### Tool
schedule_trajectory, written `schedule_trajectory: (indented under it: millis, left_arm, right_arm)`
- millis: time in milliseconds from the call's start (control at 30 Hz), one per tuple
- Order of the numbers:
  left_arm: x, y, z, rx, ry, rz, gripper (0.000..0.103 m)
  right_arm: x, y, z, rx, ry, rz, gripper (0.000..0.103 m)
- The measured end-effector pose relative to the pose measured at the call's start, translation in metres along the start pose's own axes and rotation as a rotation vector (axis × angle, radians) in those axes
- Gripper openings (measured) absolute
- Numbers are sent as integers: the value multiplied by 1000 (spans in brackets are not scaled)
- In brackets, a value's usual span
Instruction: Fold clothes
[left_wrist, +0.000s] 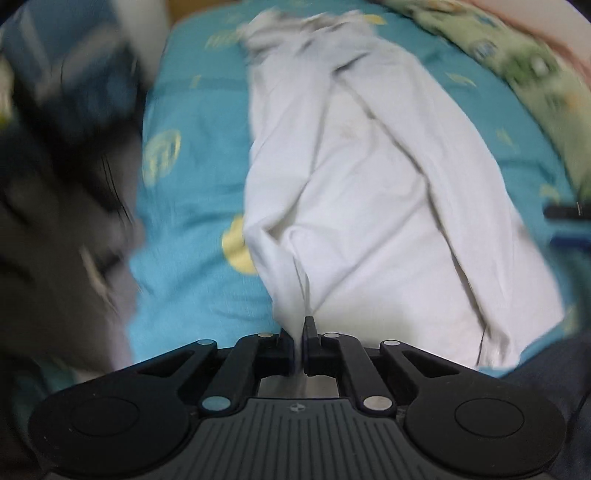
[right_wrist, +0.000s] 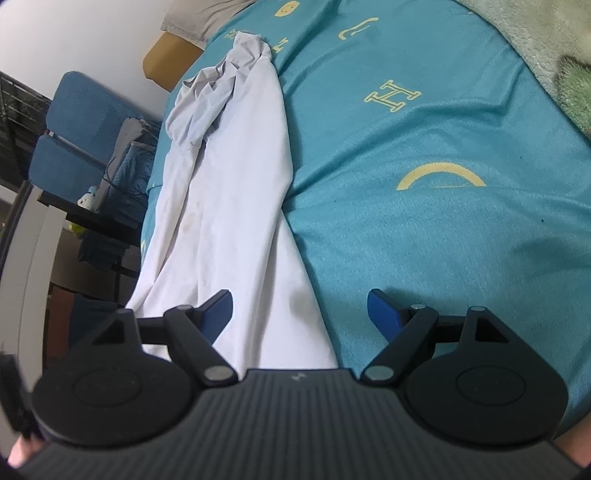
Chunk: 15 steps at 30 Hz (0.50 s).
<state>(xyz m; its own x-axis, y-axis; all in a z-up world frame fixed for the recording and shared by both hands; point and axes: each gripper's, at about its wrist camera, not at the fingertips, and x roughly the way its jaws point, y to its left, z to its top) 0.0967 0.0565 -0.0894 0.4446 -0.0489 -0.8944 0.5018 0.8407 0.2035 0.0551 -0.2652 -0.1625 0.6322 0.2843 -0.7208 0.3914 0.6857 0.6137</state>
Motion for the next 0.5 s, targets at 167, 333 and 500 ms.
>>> schedule_trajectory:
  millis: [167, 333, 500]
  left_arm:
    - [-38, -88, -3, 299, -126, 188, 4]
    - [-20, -136, -5, 351, -48, -105, 12]
    - [-14, -90, -5, 71, -58, -347, 31]
  right_arm:
    - [-3, -2, 1, 10, -10, 11, 82]
    - [-4, -4, 0, 17, -8, 14, 82]
    - [-6, -8, -2, 29, -3, 14, 82]
